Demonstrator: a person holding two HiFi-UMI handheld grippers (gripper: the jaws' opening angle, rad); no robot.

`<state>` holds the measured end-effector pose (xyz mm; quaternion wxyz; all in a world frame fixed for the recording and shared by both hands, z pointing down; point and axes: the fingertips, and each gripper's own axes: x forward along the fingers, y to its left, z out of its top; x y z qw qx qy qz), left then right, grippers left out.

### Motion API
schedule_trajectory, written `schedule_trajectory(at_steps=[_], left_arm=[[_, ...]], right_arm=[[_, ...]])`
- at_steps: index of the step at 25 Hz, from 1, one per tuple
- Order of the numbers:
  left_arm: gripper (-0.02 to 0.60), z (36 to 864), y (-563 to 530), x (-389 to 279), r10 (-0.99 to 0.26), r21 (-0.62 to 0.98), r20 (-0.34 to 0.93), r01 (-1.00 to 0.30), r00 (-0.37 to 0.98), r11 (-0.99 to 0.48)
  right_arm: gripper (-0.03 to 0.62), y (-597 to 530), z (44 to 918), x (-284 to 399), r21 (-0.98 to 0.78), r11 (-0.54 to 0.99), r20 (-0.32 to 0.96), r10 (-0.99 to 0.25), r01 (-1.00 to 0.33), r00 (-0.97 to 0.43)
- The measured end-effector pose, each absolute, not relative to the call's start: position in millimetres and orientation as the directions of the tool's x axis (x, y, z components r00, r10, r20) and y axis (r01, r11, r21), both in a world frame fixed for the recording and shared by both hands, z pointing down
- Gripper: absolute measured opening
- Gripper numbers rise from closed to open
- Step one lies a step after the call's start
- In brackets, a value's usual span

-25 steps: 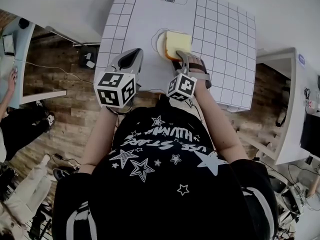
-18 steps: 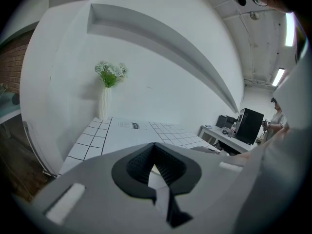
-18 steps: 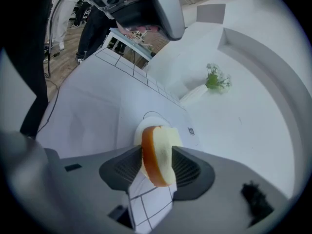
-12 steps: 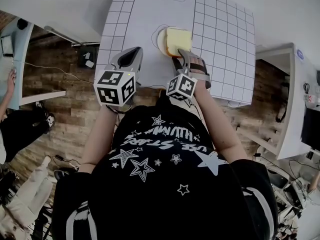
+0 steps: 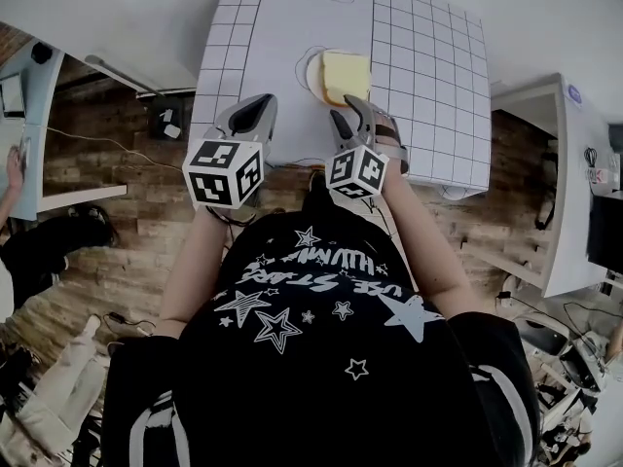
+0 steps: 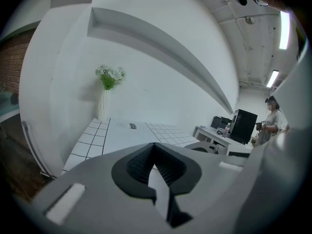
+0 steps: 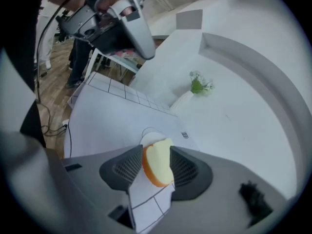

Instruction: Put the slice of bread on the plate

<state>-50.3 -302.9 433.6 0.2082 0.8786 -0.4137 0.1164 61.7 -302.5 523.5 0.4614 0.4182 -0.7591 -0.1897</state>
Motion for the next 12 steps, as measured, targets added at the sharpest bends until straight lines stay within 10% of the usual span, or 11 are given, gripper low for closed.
schedule_trajectory(at_steps=[9, 12], left_arm=[[0.009, 430, -275, -65, -0.653, 0.28, 0.358, -0.744, 0.668, -0.607], [0.009, 431, -264, -66, -0.63, 0.286, 0.356, -0.722, 0.69, -0.63]], right_arm=[[0.179, -277, 485, 68, 0.514, 0.482, 0.493, -0.843, -0.709, -0.215], [0.084, -264, 469, 72, 0.502, 0.41, 0.452, -0.875, -0.762, -0.173]])
